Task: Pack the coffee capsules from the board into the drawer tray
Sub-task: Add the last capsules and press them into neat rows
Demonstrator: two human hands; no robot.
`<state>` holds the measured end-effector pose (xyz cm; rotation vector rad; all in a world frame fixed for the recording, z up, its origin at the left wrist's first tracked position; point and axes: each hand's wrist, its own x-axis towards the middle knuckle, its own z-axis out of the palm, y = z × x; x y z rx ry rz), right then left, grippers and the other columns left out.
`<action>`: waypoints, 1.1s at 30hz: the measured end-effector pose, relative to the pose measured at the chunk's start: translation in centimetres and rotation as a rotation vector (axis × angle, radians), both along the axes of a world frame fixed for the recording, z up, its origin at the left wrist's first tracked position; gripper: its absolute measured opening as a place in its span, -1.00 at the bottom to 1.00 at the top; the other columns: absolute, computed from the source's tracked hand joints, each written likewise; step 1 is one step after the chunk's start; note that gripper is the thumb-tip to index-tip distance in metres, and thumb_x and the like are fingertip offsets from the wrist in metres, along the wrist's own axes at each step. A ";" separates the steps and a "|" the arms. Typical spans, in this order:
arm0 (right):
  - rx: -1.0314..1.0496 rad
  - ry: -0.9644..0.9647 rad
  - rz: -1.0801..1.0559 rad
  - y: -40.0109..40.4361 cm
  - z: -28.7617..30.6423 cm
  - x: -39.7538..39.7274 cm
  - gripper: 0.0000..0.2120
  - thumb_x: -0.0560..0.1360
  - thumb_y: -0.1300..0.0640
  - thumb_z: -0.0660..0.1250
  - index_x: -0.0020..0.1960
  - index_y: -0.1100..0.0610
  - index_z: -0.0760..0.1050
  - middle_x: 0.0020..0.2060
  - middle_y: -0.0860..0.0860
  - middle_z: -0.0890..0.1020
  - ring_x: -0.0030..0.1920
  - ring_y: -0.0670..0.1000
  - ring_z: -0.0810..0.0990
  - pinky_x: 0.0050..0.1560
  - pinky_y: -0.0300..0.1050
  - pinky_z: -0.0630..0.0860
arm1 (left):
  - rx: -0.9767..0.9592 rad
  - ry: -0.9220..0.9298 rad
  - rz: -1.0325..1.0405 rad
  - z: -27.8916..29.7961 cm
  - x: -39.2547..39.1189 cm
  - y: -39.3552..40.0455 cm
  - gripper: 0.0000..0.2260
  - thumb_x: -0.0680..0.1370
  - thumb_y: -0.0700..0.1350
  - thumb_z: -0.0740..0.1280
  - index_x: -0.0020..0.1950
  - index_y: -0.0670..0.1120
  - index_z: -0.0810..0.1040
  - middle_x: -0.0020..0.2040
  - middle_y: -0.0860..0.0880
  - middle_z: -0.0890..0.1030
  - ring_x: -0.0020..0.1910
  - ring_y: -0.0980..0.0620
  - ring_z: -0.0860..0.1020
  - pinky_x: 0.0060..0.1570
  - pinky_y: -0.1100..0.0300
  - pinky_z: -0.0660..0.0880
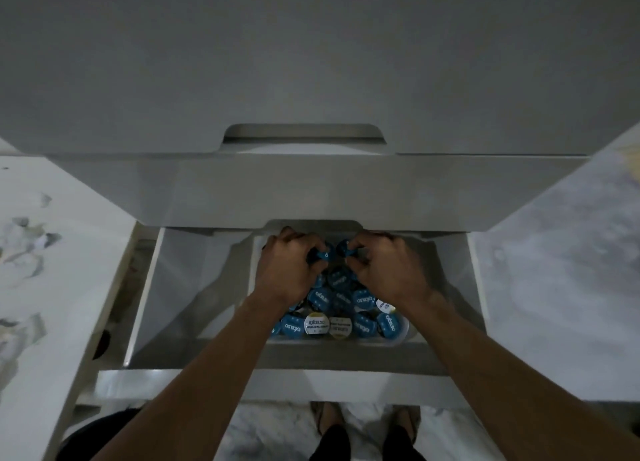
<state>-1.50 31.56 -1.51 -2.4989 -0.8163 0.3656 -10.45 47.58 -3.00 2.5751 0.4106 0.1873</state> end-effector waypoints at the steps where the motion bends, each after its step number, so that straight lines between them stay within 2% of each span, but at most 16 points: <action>1: 0.000 0.013 0.000 0.0 -0.1 0.0 -0.80 0.48 0.04 0.42 0.11 0.00 0.59 -0.08 0.03 0.71 -0.16 0.04 0.66 -0.11 -0.14 0.57 | 0.007 0.000 -0.001 -0.3 0.1 0.0 -0.81 0.36 -0.11 0.49 -0.04 -0.02 0.64 -0.12 0.00 0.70 -0.02 -0.08 0.56 -0.07 0.00 0.54; 5: 0.019 0.023 -0.020 0.4 -0.4 0.1 -0.80 0.47 0.08 0.42 0.10 0.03 0.59 -0.08 0.05 0.71 -0.19 0.05 0.66 -0.13 -0.13 0.58 | 0.026 0.008 0.031 -0.5 0.6 0.0 -0.84 0.38 -0.09 0.49 -0.05 -0.02 0.65 -0.13 0.00 0.70 -0.03 -0.08 0.56 -0.02 0.06 0.45; 10: 0.033 0.011 -0.015 0.6 -1.2 -0.1 -0.79 0.44 0.11 0.42 0.08 0.04 0.60 -0.12 0.08 0.71 -0.15 0.10 0.67 -0.02 0.02 0.61 | 0.044 0.034 0.031 -0.5 0.5 -0.2 -0.83 0.40 -0.08 0.48 -0.02 -0.01 0.66 -0.11 0.00 0.70 0.02 -0.07 0.55 0.01 0.07 0.34; 15: 0.044 0.000 0.000 0.4 -1.5 0.1 -0.77 0.43 0.09 0.42 0.09 0.04 0.59 -0.14 0.08 0.71 -0.18 0.10 0.67 -0.02 0.04 0.60 | 0.084 0.042 0.020 -0.1 0.3 -0.3 -0.81 0.40 -0.03 0.49 -0.01 -0.02 0.68 -0.12 -0.03 0.69 0.04 -0.08 0.55 0.07 0.01 0.38; 20: 0.009 0.048 0.046 -0.2 -1.3 0.4 -0.74 0.47 0.05 0.40 0.15 0.02 0.59 -0.07 0.05 0.71 -0.08 0.05 0.66 0.03 0.00 0.60 | 0.105 0.057 -0.010 -0.6 0.2 0.0 -0.89 0.46 -0.06 0.44 -0.05 -0.03 0.68 -0.04 0.05 0.69 0.05 -0.06 0.53 0.06 0.01 0.43; 26: 0.034 -0.020 0.061 -0.3 -1.7 0.7 -0.75 0.47 0.11 0.43 0.13 0.09 0.63 0.05 0.02 0.66 0.10 0.05 0.59 0.14 -0.03 0.55 | 0.175 0.029 0.011 -0.9 0.2 -0.1 -0.91 0.49 -0.15 0.40 -0.08 -0.10 0.70 -0.01 -0.03 0.65 -0.02 -0.11 0.58 0.02 -0.02 0.48; 33: -0.027 -0.005 0.049 0.0 -1.5 0.2 -0.74 0.54 0.04 0.35 0.22 0.04 0.58 0.03 0.08 0.68 0.09 0.14 0.56 0.14 0.07 0.50 | 0.257 0.031 -0.007 -0.8 0.3 -0.1 -0.89 0.51 -0.04 0.38 -0.04 0.02 0.69 -0.03 0.03 0.63 -0.02 -0.05 0.57 0.00 0.02 0.44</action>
